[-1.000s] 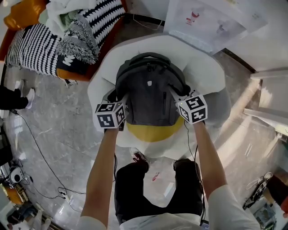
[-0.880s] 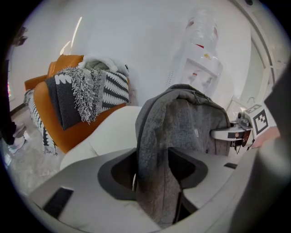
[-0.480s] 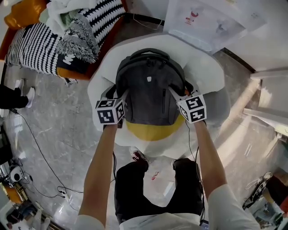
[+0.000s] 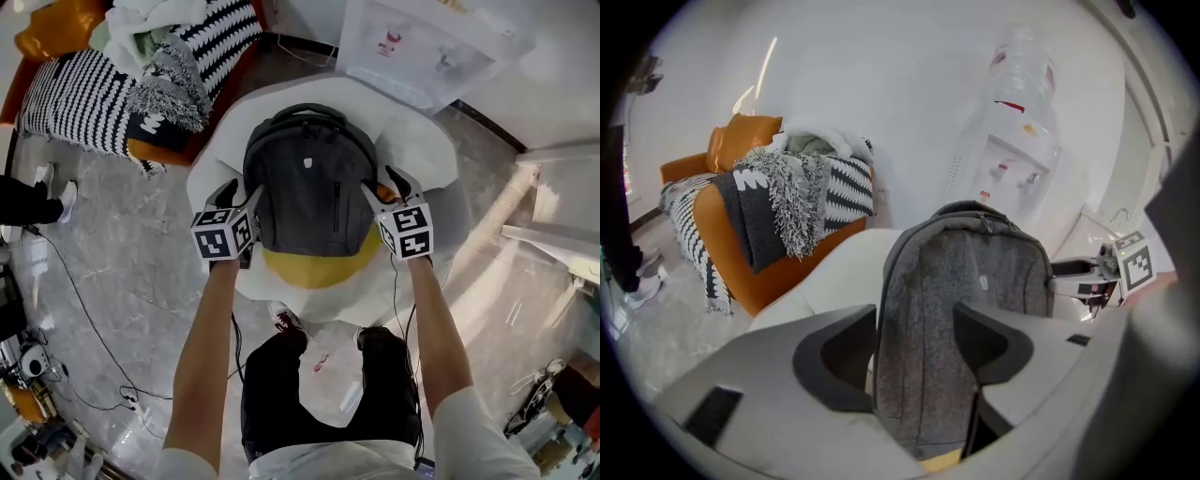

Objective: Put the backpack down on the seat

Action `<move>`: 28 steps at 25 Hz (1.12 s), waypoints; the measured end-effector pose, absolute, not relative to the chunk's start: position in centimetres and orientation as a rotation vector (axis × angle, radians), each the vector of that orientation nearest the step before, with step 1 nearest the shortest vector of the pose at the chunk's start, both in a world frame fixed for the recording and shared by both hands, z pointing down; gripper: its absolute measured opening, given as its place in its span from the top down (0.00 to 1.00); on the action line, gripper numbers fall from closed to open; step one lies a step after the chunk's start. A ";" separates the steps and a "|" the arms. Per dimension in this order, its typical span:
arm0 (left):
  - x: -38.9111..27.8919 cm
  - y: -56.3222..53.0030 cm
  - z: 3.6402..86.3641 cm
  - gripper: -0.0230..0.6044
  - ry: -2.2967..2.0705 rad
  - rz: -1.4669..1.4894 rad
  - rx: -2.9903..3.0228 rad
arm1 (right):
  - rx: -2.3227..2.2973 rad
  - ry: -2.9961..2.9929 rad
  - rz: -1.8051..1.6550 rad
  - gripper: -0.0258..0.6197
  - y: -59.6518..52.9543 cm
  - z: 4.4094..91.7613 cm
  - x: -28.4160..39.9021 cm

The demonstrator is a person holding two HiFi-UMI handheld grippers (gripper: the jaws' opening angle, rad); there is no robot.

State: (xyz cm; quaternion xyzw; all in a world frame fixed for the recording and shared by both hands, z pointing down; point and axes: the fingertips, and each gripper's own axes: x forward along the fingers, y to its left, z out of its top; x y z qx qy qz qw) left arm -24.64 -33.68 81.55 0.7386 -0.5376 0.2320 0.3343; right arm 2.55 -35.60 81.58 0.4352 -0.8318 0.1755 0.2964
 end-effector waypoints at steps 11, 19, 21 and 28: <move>-23.2 -30.2 77.6 0.53 -1.336 0.585 1.920 | 1.239 -2.214 0.490 0.59 -33.6 75.3 3.8; -23.5 -27.2 73.7 0.60 -1.353 0.587 1.893 | 1.238 -2.185 0.574 0.68 -30.6 71.9 4.6; -23.5 -26.5 72.5 0.64 -1.361 0.576 1.900 | 1.235 -2.167 0.574 0.72 -29.8 71.4 4.9; -21.5 -24.3 69.2 0.74 -1.341 0.547 1.953 | 1.221 -2.142 0.560 0.72 -28.5 68.2 5.7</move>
